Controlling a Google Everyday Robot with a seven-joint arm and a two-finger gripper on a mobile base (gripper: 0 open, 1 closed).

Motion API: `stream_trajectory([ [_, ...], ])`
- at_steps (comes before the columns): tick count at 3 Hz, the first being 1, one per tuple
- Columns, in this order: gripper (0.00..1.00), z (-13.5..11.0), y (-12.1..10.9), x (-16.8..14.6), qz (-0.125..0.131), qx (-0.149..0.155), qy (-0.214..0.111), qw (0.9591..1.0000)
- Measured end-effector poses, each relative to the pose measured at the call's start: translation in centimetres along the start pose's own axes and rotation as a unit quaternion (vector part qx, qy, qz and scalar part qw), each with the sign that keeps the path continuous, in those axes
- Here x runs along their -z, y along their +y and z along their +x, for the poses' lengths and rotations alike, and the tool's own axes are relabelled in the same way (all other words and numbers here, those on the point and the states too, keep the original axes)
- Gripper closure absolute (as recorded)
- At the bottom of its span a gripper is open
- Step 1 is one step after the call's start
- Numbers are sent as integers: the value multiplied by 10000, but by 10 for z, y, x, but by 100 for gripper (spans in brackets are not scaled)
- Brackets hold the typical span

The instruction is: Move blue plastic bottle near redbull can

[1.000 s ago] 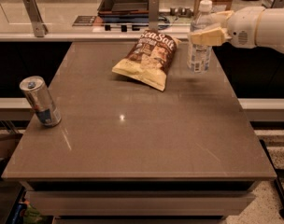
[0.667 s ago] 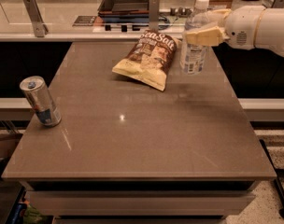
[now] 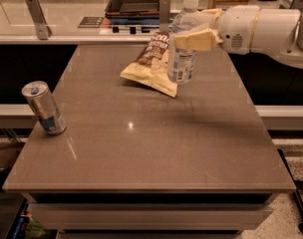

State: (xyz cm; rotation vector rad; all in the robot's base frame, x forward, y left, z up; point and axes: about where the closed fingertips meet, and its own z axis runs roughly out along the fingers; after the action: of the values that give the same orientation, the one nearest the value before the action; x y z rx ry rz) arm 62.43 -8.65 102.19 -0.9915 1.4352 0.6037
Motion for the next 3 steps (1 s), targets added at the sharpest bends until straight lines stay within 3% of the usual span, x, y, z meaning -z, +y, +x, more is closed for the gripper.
stream_trajectory([
  [1,100,-8,24,-21,-160,-74,17,9998],
  [3,100,0,79,-53,-94,-176,145,9997],
])
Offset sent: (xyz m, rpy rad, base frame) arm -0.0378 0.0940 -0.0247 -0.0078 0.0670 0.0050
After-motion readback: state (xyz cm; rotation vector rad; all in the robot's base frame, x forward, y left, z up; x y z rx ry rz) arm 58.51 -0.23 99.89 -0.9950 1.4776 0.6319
